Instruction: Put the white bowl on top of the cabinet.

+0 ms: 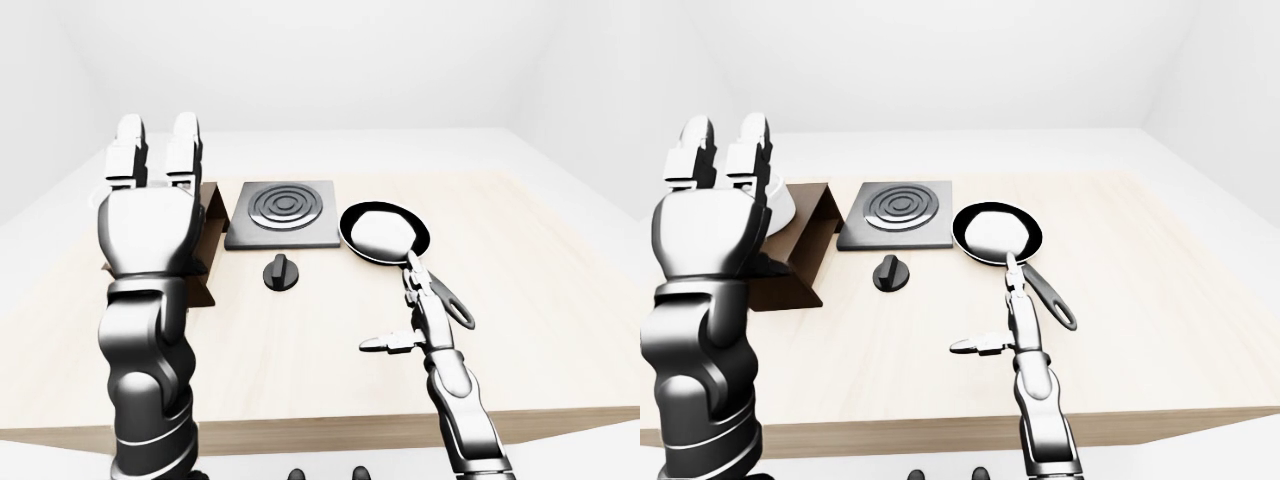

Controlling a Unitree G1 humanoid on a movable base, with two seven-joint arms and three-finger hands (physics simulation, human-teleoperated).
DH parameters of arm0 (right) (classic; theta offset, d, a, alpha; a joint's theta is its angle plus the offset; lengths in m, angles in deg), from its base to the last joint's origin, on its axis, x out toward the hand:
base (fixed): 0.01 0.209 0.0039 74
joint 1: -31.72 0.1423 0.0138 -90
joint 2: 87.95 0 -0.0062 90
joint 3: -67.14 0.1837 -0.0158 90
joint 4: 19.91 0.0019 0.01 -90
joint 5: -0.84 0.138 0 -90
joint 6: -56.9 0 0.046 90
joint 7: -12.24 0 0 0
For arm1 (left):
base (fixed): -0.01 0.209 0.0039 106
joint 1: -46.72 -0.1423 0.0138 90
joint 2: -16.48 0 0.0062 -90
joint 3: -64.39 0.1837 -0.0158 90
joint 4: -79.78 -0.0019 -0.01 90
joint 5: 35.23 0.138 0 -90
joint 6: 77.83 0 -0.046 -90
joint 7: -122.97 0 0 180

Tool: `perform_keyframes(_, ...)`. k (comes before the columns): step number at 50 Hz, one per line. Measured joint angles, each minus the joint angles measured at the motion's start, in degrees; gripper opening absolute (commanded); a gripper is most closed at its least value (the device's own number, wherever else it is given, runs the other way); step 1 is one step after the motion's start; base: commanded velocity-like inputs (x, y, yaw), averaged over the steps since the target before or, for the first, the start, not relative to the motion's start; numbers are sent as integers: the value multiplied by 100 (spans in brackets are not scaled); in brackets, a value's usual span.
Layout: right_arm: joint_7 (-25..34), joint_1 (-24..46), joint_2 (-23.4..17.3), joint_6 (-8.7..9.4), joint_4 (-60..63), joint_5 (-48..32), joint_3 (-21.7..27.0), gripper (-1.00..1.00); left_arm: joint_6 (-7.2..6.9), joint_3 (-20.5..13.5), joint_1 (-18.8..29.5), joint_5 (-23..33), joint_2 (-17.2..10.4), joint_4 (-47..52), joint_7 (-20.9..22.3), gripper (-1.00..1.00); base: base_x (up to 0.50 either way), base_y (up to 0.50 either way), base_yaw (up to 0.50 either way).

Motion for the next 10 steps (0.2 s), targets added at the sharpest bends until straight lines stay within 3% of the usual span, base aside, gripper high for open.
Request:
perform_keyframes(5,-10,-4,5,-6,-3,-15,-15,100,0,282,-409,1,445,732,163,100,0,0,0)
perform_keyframes(10,-33,26,8,-30,-61,-30,-18,100,0,822,-1015,-252,866,1303,316,100,0,0,0)
